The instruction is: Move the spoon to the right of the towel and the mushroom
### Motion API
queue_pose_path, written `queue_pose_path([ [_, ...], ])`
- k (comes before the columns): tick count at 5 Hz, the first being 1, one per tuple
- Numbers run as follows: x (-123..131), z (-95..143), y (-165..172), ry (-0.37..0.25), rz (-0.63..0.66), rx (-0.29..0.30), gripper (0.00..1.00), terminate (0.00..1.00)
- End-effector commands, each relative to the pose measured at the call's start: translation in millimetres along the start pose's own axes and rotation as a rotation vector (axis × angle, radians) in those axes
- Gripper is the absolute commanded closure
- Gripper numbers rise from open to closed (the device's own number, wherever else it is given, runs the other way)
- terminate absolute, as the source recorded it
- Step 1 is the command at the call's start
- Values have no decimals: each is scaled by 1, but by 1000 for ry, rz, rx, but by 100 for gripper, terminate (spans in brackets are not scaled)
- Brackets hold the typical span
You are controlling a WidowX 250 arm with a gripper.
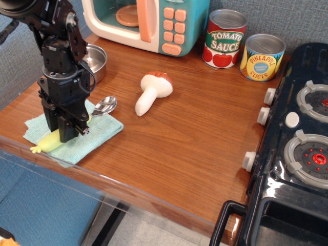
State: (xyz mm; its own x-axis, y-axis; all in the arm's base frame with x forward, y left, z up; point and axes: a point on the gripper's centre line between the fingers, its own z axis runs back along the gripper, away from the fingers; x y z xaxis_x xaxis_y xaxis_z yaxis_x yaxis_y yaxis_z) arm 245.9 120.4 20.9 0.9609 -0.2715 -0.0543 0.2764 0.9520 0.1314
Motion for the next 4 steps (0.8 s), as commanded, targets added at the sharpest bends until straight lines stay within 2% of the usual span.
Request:
queue_pose_path([
  [1, 7, 23, -5, -48, -22, 30, 100, 0],
  [2, 12, 60, -19, -130, -27, -32, 100, 0],
  [3, 23, 80, -47, -174, -63, -99, 100, 0],
  [4, 43, 74, -88, -162, -65, -146, 100, 0],
])
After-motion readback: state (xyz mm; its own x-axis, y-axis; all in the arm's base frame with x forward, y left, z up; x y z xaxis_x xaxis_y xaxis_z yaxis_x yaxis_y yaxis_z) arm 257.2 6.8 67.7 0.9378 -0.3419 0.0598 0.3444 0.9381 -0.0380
